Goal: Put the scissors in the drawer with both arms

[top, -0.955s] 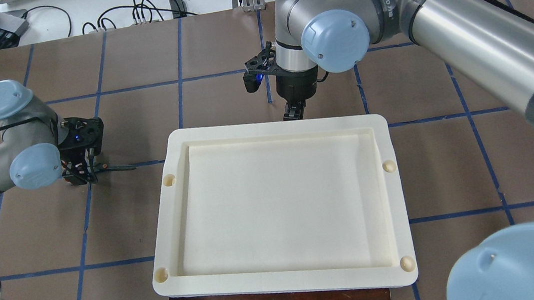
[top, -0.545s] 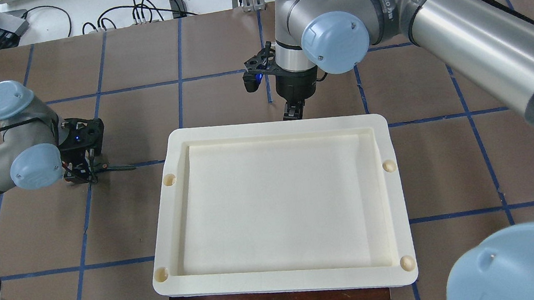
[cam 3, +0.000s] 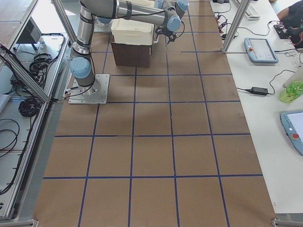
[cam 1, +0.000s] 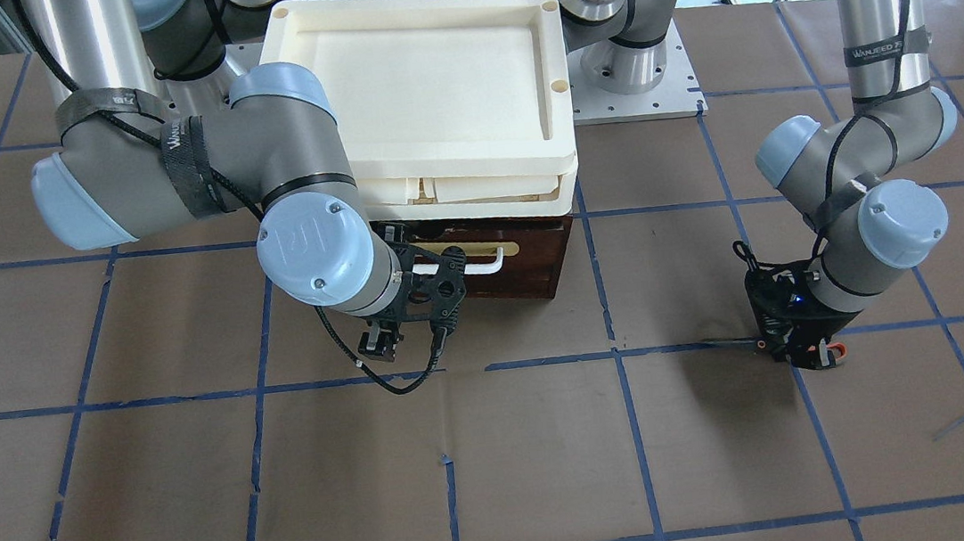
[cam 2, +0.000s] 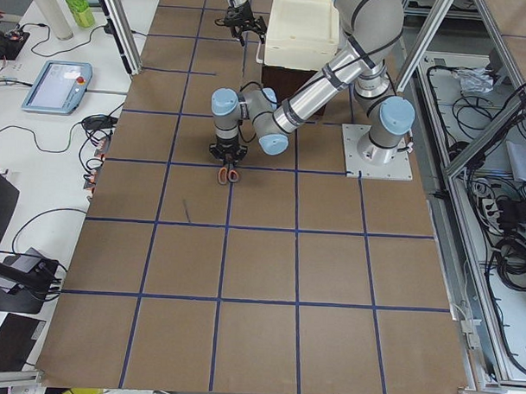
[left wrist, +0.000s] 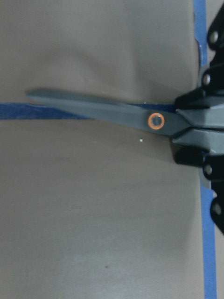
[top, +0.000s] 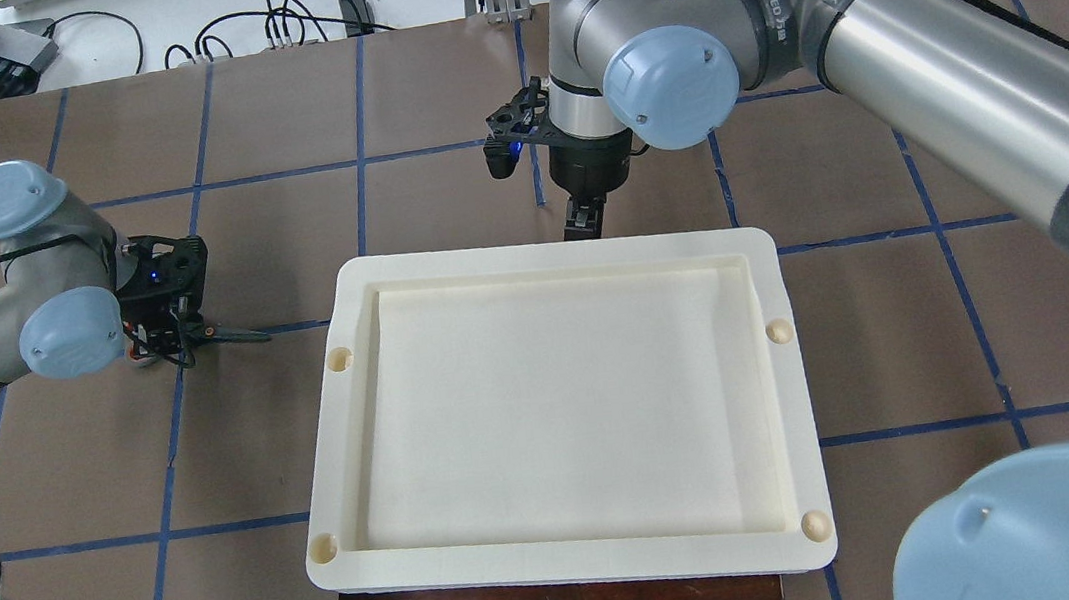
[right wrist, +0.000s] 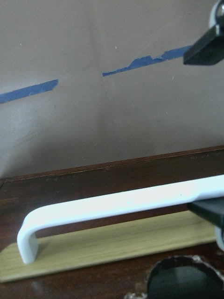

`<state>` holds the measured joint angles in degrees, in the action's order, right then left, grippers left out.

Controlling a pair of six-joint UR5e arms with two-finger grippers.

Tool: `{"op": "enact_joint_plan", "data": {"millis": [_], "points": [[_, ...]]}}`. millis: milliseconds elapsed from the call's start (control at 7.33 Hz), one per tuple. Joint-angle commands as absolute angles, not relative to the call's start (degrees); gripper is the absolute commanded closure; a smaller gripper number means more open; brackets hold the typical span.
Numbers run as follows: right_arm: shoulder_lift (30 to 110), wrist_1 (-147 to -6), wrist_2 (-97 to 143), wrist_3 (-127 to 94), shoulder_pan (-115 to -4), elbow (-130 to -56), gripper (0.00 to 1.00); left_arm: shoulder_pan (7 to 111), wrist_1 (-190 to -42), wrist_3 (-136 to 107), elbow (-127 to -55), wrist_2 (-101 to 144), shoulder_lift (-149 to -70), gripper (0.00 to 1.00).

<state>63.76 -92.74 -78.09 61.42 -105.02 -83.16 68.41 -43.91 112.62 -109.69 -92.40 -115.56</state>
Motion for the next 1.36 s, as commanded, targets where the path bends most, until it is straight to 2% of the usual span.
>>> {"op": "enact_joint_plan", "data": {"millis": [0,682,1227], "points": [[63.63,-92.81,-78.13,61.44,-104.94,-82.79,0.0,68.29,-43.95,112.59,-109.51,-92.37,-115.31,0.82],[62.76,-93.34,-78.13,61.26,-104.68,-80.6,0.0,68.38,-47.01,110.92,-108.11,-92.2,-111.63,0.83],[61.53,-93.34,-78.22,61.43,-104.33,-79.45,0.0,68.38,-47.9,110.83,-108.28,-91.85,-111.8,0.84]]}}
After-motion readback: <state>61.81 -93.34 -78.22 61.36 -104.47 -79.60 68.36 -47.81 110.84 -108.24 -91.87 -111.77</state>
